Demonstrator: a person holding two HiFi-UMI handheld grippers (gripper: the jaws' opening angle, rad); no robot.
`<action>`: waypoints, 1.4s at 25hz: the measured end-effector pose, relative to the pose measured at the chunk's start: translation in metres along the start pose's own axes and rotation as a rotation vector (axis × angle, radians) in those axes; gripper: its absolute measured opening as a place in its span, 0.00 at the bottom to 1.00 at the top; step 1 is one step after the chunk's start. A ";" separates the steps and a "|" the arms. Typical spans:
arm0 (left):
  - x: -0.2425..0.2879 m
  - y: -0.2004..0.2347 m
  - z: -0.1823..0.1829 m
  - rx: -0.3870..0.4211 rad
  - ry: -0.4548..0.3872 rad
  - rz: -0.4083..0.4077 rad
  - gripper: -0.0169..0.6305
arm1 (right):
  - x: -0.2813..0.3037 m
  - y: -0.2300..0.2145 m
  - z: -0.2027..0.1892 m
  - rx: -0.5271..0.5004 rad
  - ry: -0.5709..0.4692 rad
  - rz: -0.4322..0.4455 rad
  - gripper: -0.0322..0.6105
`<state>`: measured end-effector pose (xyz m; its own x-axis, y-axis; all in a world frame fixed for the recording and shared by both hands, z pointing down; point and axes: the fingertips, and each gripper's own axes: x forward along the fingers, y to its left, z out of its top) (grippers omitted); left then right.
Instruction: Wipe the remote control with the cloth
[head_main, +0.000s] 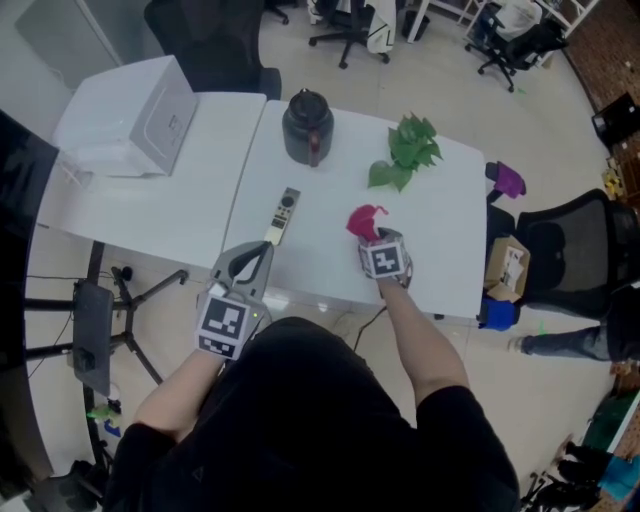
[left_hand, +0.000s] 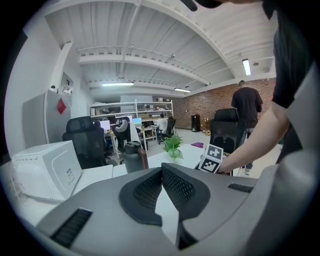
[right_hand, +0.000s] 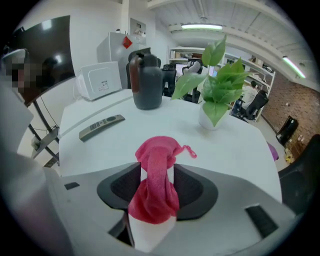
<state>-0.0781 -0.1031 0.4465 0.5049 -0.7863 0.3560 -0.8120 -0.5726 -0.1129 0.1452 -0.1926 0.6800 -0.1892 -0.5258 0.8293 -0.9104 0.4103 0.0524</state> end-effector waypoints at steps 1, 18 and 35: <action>0.002 0.000 0.002 -0.004 -0.005 0.000 0.03 | -0.011 0.002 0.008 0.007 -0.047 0.013 0.37; 0.037 -0.035 0.043 0.087 -0.092 -0.146 0.03 | -0.253 0.113 0.121 -0.053 -0.676 0.230 0.19; 0.032 -0.057 0.053 0.113 -0.122 -0.196 0.03 | -0.252 0.139 0.111 -0.073 -0.668 0.291 0.06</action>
<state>-0.0004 -0.1078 0.4153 0.6864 -0.6763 0.2674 -0.6610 -0.7335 -0.1583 0.0251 -0.0859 0.4166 -0.6248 -0.7207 0.3002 -0.7667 0.6390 -0.0617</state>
